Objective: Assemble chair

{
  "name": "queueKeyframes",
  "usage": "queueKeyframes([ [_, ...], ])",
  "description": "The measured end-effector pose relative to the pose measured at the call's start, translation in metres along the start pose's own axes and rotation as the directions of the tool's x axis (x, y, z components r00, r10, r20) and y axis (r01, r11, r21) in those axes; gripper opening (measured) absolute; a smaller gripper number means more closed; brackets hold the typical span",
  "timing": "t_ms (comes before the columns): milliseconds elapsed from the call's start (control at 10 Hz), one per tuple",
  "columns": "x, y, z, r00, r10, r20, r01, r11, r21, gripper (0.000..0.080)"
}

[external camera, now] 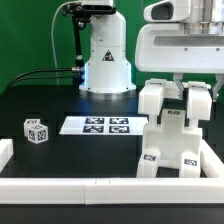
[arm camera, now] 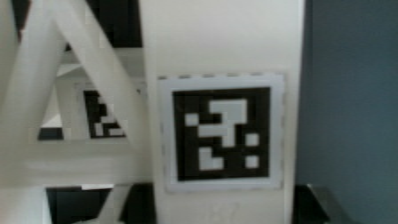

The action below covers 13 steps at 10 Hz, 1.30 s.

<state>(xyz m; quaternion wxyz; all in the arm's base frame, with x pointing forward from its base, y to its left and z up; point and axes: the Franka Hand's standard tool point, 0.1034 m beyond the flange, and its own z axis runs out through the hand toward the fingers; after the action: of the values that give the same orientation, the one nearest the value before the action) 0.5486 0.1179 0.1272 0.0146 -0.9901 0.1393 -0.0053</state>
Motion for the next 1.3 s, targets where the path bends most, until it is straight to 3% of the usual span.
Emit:
queueKeyframes([
  [300,-0.015,0.002,-0.006,1.000,0.016,0.026,-0.017,1.000,0.020,0.0284],
  [500,-0.025,0.006,0.002,1.000,0.013,0.021,-0.013,1.000,0.014,0.0284],
  [1300,-0.006,0.006,0.029,1.000,0.026,-0.010,-0.026,0.999,-0.020,0.0284],
])
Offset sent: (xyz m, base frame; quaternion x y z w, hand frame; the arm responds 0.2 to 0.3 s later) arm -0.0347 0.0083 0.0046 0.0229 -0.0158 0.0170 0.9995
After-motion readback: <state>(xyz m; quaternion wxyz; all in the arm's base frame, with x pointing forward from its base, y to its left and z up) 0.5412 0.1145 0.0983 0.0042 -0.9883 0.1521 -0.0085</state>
